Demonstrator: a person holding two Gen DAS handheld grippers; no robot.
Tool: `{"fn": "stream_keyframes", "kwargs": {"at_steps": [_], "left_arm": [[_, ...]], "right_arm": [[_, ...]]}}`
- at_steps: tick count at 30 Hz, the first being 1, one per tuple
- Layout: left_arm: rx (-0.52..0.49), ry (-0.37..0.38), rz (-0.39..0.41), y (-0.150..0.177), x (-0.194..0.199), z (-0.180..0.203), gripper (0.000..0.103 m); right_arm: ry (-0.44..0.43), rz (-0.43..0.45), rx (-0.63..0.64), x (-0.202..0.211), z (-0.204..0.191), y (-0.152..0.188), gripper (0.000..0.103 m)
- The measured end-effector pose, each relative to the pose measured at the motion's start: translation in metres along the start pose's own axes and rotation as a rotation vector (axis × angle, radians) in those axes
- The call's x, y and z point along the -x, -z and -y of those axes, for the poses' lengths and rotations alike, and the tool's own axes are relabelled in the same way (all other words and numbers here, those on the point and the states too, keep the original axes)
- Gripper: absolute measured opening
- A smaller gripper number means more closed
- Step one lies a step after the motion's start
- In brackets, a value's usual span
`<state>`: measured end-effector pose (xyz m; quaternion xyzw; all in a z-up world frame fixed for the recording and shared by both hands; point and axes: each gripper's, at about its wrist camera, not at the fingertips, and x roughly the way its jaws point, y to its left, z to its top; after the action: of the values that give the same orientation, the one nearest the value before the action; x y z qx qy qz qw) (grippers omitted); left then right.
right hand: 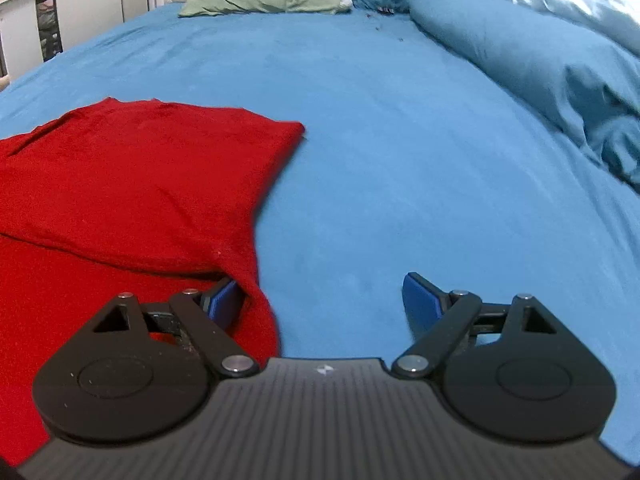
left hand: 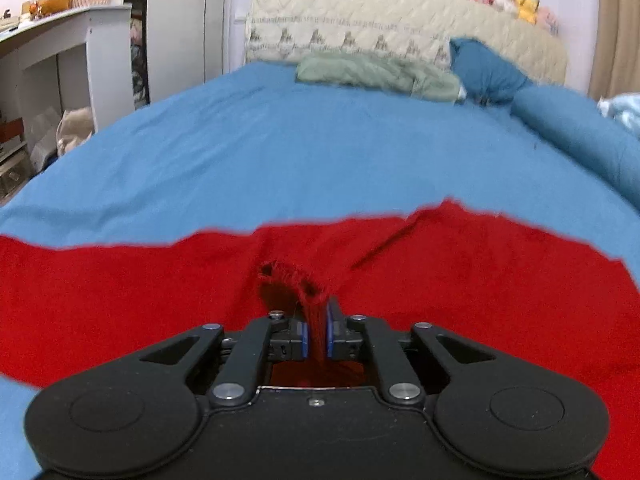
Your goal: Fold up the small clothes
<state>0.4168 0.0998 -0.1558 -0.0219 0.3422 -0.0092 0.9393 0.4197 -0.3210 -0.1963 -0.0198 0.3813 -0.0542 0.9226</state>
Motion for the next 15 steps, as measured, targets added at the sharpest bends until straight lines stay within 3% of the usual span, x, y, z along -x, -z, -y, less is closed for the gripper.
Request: {"fn": "stream_keyframes", "kwargs": {"at_steps": [3, 6, 10, 12, 15], "left_arm": [[-0.045, -0.068, -0.041, 0.015, 0.014, -0.011, 0.031], [-0.087, -0.097, -0.002, 0.019, 0.037, -0.015, 0.047], [-0.073, -0.003, 0.047, 0.001, 0.042, -0.002, 0.064], [-0.058, 0.028, 0.036, -0.003, 0.031, 0.009, 0.065], [-0.066, 0.046, 0.011, 0.001, 0.017, 0.019, 0.065]], "right_arm": [[-0.011, -0.027, 0.009, 0.009, 0.009, -0.001, 0.1], [-0.049, -0.01, 0.024, 0.031, 0.003, -0.009, 0.1], [-0.197, 0.096, 0.064, 0.04, -0.034, -0.027, 0.1], [-0.272, 0.111, 0.041, 0.024, -0.056, -0.031, 0.1], [-0.256, 0.092, 0.023, -0.001, -0.068, -0.027, 0.1]]}}
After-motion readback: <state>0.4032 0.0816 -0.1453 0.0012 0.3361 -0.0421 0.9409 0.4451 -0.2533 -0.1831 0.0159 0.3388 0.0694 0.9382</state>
